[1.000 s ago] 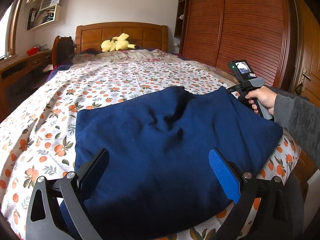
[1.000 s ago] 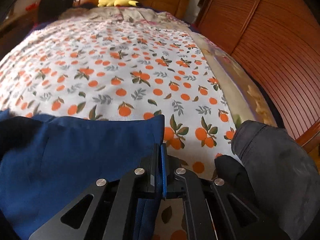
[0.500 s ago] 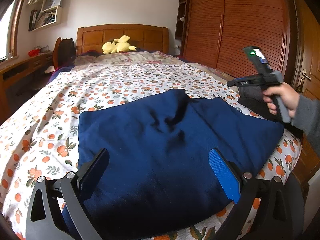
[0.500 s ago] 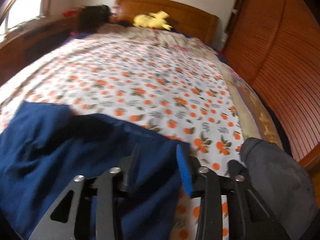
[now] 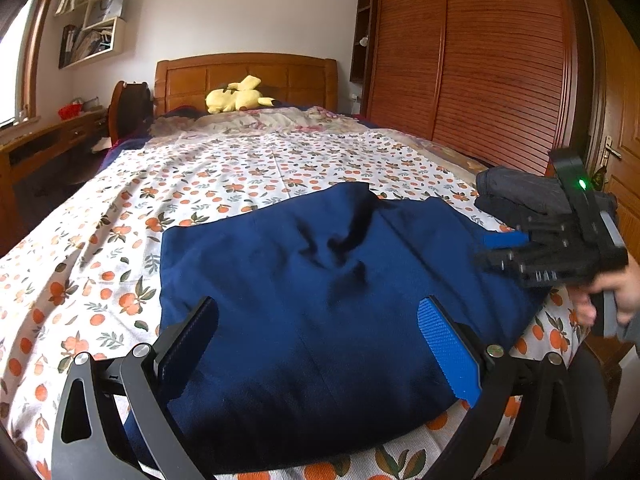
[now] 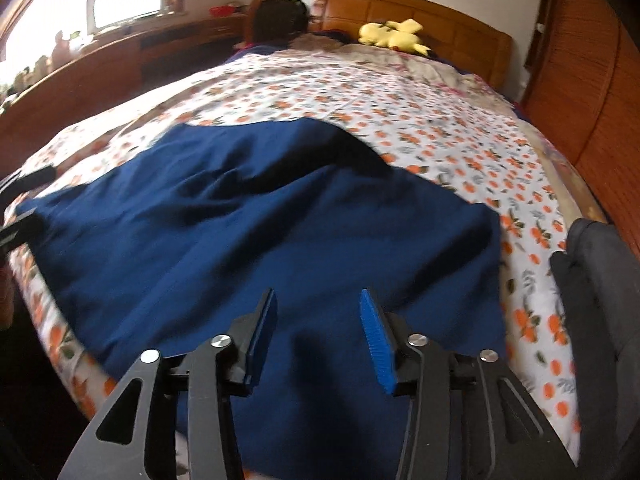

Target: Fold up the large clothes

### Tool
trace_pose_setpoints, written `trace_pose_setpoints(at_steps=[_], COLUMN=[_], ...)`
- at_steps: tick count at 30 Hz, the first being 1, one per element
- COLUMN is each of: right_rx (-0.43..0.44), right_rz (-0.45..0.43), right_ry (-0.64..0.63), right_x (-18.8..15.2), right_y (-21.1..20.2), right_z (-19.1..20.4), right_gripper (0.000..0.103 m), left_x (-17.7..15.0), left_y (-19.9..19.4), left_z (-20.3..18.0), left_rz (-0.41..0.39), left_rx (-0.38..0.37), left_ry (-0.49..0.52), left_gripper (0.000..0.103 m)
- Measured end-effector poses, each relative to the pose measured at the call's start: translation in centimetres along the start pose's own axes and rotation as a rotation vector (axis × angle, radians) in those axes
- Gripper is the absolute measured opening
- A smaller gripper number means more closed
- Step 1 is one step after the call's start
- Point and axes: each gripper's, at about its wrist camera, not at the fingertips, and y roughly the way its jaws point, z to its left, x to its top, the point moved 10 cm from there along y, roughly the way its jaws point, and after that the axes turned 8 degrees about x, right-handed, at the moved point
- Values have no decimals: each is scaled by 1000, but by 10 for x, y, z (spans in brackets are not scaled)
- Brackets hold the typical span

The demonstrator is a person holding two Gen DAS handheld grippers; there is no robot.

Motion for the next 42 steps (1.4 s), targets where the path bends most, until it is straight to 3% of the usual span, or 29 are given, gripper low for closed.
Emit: trace_pose_setpoints(at_steps=[9, 18, 23, 27, 33, 35, 42], right_rx=[81, 90, 90, 101, 106, 114, 160], right_rz=[-10, 0, -10, -20, -13, -18, -41], right_ry=[-70, -65, -73, -68, -45, -42, -52], right_x=[-10, -27, -30, -31, -28, -24, -22], right_y=[9, 22, 22, 21, 19, 14, 4], right_z=[55, 58, 58, 58, 57, 58, 71], right_gripper=[49, 49, 49, 49, 49, 49, 50], left_x=[-10, -26, -40, -57, -71, -78, -88], left_y=[-11, -28, -34, -32, -25, -22, -20], left_z=[9, 36, 65, 85, 90, 89, 81], left_rz=[9, 32, 56, 100, 136, 157, 180], left_rx=[60, 140, 197, 235, 227, 205, 167], left_ry=[-16, -57, -114, -166, -219, -245, -295], left_gripper=[100, 100, 87, 84, 82, 71, 55])
